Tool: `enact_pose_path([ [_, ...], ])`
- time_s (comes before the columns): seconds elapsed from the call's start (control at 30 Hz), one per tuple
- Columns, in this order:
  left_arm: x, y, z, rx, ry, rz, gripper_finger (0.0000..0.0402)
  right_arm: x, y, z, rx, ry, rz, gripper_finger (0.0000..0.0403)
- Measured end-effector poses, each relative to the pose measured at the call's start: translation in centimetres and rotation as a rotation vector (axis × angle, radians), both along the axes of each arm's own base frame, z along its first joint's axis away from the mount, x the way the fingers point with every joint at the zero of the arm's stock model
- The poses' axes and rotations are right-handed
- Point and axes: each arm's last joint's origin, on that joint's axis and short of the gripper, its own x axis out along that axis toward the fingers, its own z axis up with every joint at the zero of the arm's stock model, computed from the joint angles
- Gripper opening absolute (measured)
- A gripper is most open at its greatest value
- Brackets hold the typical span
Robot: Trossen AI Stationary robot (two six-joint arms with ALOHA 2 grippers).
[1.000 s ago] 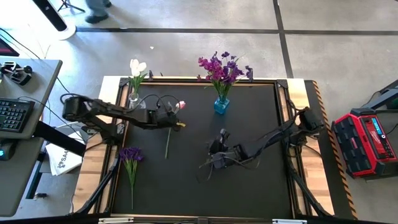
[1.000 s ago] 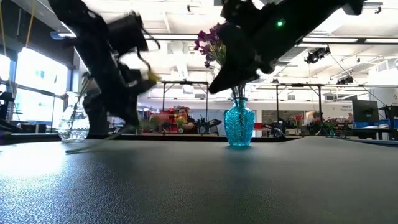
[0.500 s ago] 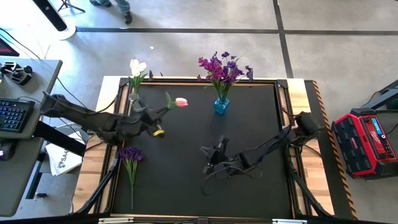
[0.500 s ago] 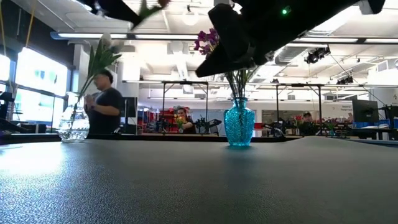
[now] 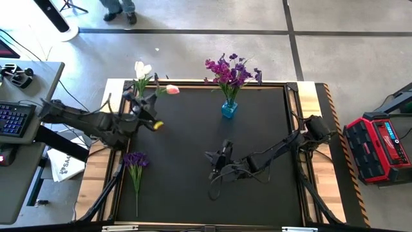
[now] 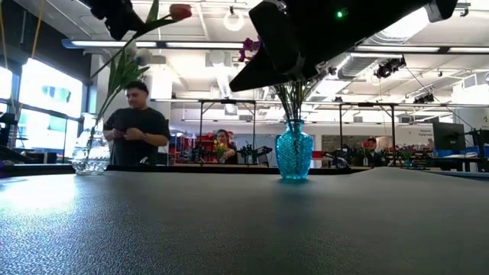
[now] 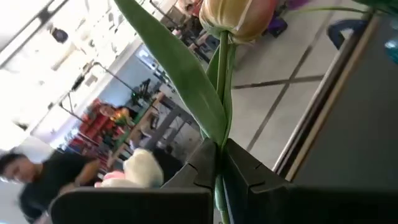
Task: Sort flowers into vase by color
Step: Put the pink flower into the transparent vase
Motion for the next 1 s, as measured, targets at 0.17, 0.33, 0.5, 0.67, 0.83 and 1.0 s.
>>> enact_pose_path([
  [0.17,-2.1,1.9,1.4,-0.012,-0.081,0.07,0.0001,0.0,0.1,0.0,0.004,0.003,0.01,0.0],
  [0.33,-4.5,3.0,2.8,-0.043,-0.197,-0.037,0.0,0.0,0.1,0.0,0.01,0.006,0.021,0.0],
  [0.5,-6.2,3.4,2.6,0.039,-0.331,-0.135,0.0,0.0,0.1,0.0,0.012,0.006,0.024,0.0],
  [0.67,-7.2,3.7,0.5,0.178,-0.414,-0.148,0.0,0.1,0.2,0.1,-0.001,-0.001,0.041,0.0],
  [0.83,-7.9,4.1,-2.3,0.242,-0.469,-0.083,0.0,0.4,0.4,0.5,0.0,-0.021,0.106,0.0],
  [1.0,-8.1,4.6,-4.6,0.243,-0.456,-0.035,0.0,0.5,0.5,0.7,-0.007,-0.034,0.125,0.0],
])
